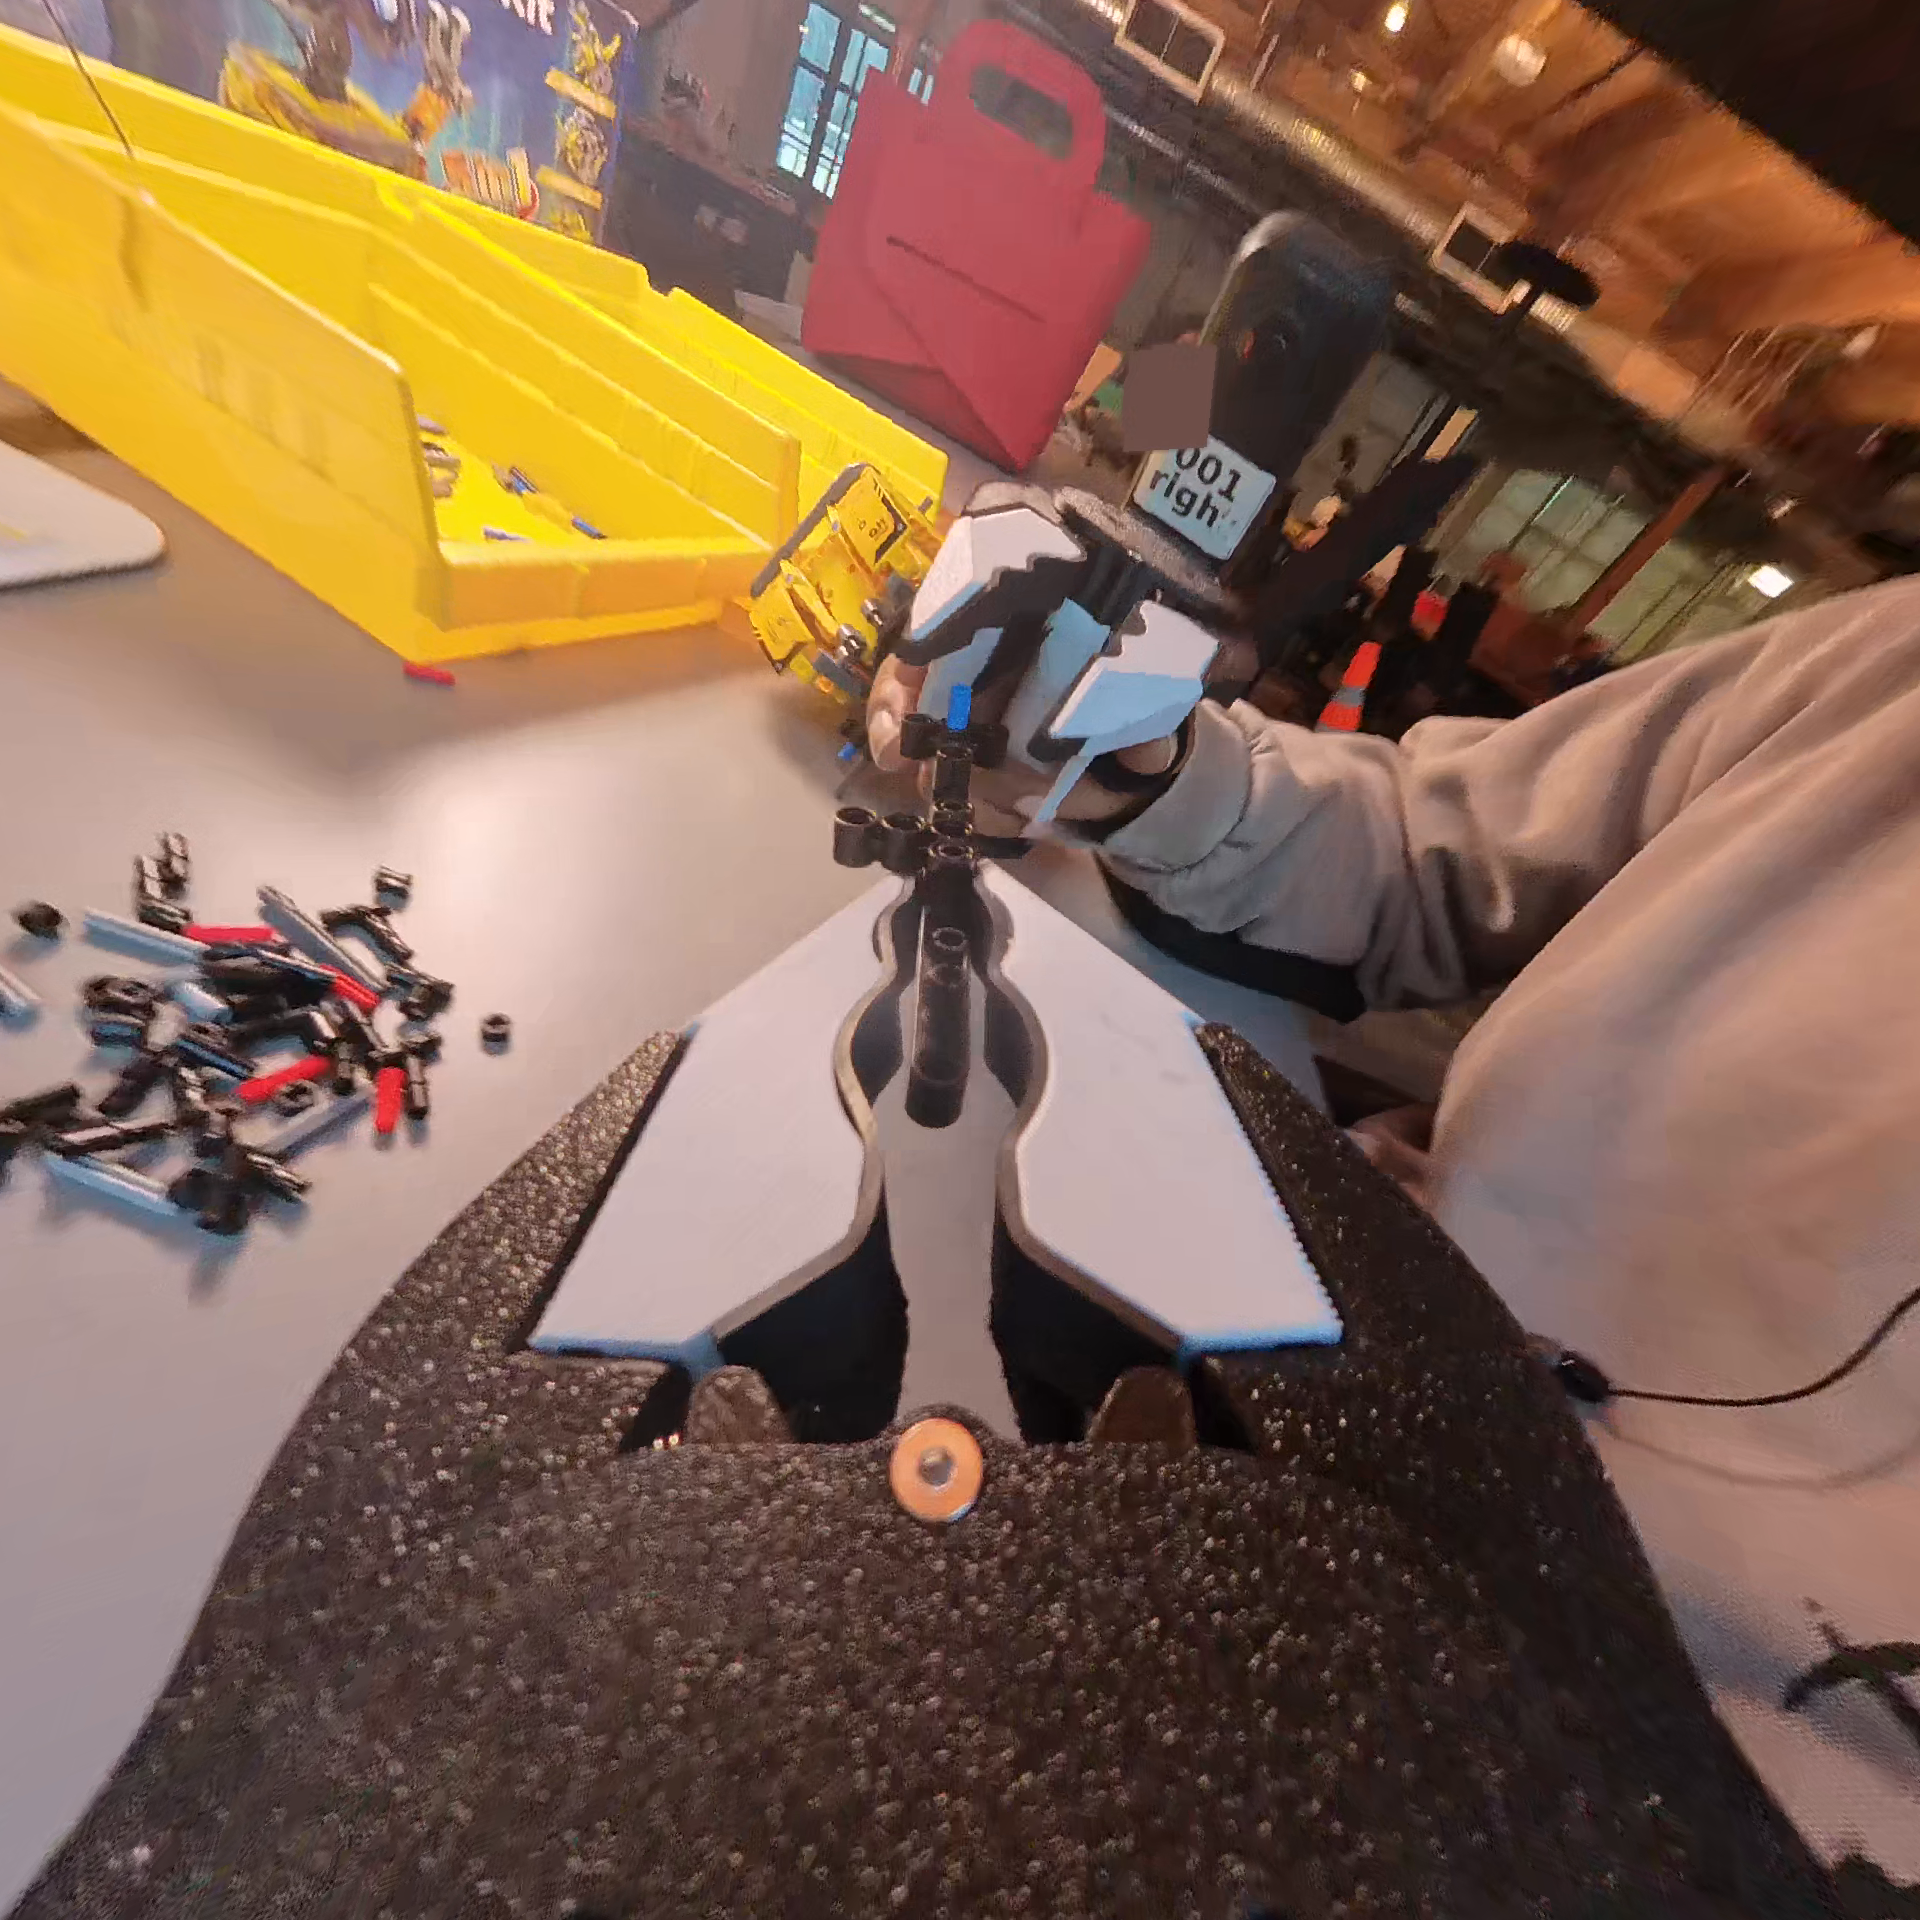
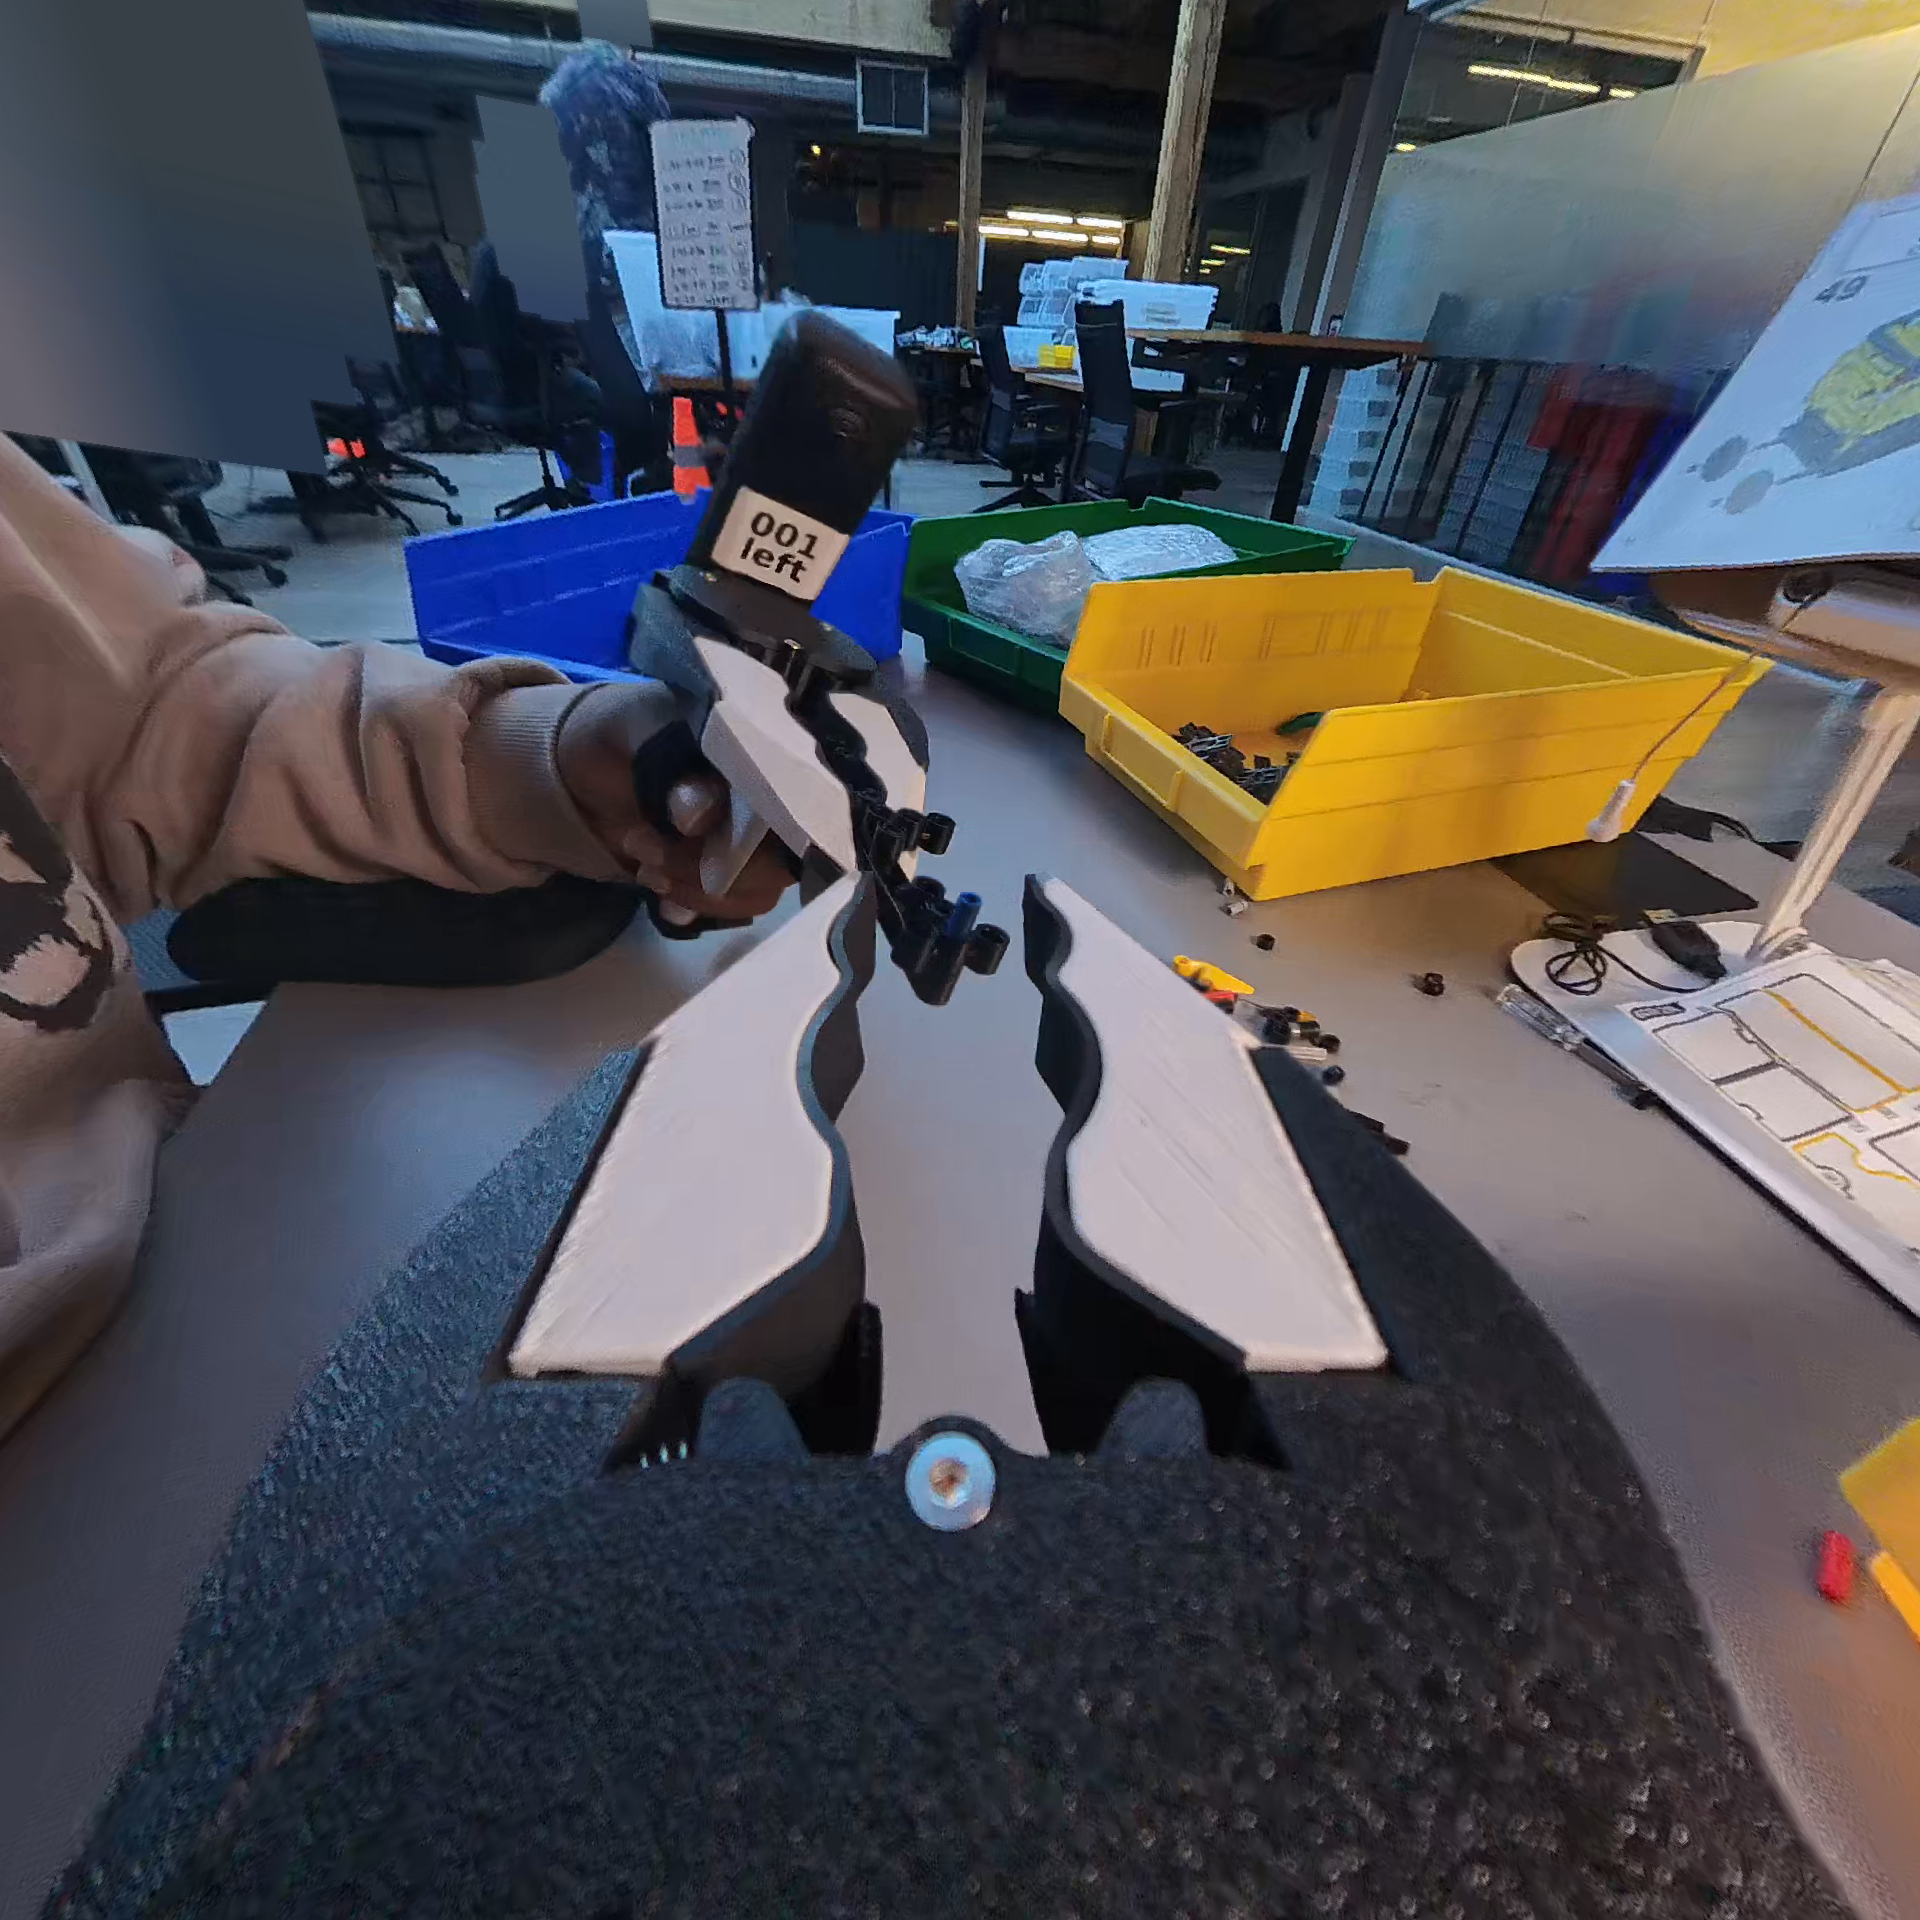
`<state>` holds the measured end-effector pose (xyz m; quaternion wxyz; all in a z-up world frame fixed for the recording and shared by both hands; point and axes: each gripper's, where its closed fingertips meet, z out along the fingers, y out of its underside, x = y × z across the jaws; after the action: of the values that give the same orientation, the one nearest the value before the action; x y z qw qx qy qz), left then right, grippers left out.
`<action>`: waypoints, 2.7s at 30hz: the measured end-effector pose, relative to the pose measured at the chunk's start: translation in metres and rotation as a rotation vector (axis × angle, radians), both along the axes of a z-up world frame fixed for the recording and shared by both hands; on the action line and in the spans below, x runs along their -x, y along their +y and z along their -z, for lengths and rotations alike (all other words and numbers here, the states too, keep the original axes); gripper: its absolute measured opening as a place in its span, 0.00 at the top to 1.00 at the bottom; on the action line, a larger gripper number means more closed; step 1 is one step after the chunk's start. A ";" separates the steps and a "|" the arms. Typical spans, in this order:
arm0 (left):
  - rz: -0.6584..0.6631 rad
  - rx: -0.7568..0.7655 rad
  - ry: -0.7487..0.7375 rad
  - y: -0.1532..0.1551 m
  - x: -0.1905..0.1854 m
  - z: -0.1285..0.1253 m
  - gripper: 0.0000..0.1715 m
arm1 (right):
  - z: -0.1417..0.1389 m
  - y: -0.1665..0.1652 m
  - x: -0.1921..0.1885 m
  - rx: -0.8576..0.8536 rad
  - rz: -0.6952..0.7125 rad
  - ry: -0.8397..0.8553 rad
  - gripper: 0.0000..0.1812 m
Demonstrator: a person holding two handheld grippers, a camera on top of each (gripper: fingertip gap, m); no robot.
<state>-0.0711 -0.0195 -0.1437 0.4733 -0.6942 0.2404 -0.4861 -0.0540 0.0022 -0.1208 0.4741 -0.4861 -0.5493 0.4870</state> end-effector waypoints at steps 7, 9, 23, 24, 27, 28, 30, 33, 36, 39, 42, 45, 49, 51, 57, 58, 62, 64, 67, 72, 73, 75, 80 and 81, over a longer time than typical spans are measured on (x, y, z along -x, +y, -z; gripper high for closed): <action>0.079 0.249 -0.243 0.000 -0.001 -0.001 0.96 | 0.013 -0.004 0.002 -0.055 -0.006 -0.060 0.85; 0.095 0.286 -0.264 -0.001 -0.003 0.001 0.96 | 0.017 -0.003 0.003 -0.066 -0.004 -0.076 0.85; 0.081 0.114 -0.452 0.001 -0.003 -0.035 0.89 | -0.009 -0.003 0.013 0.321 0.020 0.180 0.88; 0.074 0.106 -0.458 0.002 -0.005 -0.037 0.89 | -0.010 -0.006 0.015 0.318 0.016 0.193 0.88; 0.059 0.084 -0.495 0.002 -0.003 -0.044 0.91 | -0.007 -0.014 0.018 0.218 0.028 0.183 0.89; 0.051 0.090 -0.488 0.003 -0.002 -0.043 0.92 | -0.005 -0.016 0.019 0.183 0.029 0.166 0.89; 0.027 0.110 -0.461 0.006 0.000 -0.037 0.96 | -0.003 -0.018 0.019 0.133 0.038 0.148 0.90; 0.013 0.112 -0.434 0.005 0.000 -0.035 0.96 | -0.001 -0.020 0.020 0.115 0.032 0.133 0.90; -0.013 0.068 -0.334 0.004 -0.003 -0.031 0.96 | 0.003 -0.021 0.018 0.095 0.002 0.101 0.89; -0.040 -0.037 -0.172 0.000 -0.007 -0.027 0.96 | 0.009 -0.024 0.016 0.025 -0.038 0.052 0.87; -0.040 -0.126 -0.051 -0.005 -0.012 -0.024 0.96 | 0.015 -0.027 0.013 -0.008 -0.078 0.004 0.82; -0.030 -0.174 0.019 -0.009 -0.015 -0.020 0.96 | 0.021 -0.027 0.012 0.018 -0.105 -0.052 0.75; -0.008 -0.226 0.085 -0.013 -0.018 -0.015 0.96 | 0.037 -0.035 0.009 0.021 -0.166 -0.169 0.80; 0.010 -0.253 0.112 -0.016 -0.020 -0.013 0.96 | 0.041 -0.037 0.008 0.010 -0.179 -0.191 0.88; 0.000 -0.330 0.194 -0.017 -0.019 -0.008 0.94 | 0.039 -0.040 0.009 0.027 -0.186 -0.162 0.89; 0.003 -0.335 0.213 -0.017 -0.020 -0.005 0.92 | 0.036 -0.041 0.010 0.039 -0.189 -0.146 0.90; 0.030 -0.324 0.226 -0.020 -0.022 -0.003 0.96 | 0.034 -0.042 0.008 0.024 -0.189 -0.134 0.99; 0.034 -0.319 0.245 -0.020 -0.022 0.000 0.96 | 0.037 -0.046 0.008 0.018 -0.206 -0.153 0.90; 0.054 -0.322 0.263 -0.022 -0.024 0.003 0.95 | 0.039 -0.046 0.008 0.026 -0.212 -0.176 0.80; 0.070 -0.342 0.334 -0.024 -0.026 0.012 0.96 | 0.032 -0.042 0.004 0.013 -0.211 -0.162 0.84; 0.070 -0.344 0.345 -0.024 -0.027 0.013 0.96 | 0.033 -0.043 0.003 -0.003 -0.212 -0.167 0.87; 0.069 -0.348 0.361 -0.023 -0.026 0.015 0.95 | 0.036 -0.044 0.003 -0.033 -0.209 -0.188 0.88; 0.040 -0.384 0.339 -0.021 -0.024 0.009 0.95 | 0.031 -0.042 0.005 -0.039 -0.186 -0.150 0.88; 0.038 -0.392 0.331 -0.022 -0.024 0.008 0.95 | 0.029 -0.042 0.006 -0.037 -0.186 -0.136 0.88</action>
<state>-0.0474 -0.0410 -0.1517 0.5439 -0.6545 0.4173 -0.3187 -0.0595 -0.0398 -0.1501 0.3976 -0.4559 -0.6319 0.4846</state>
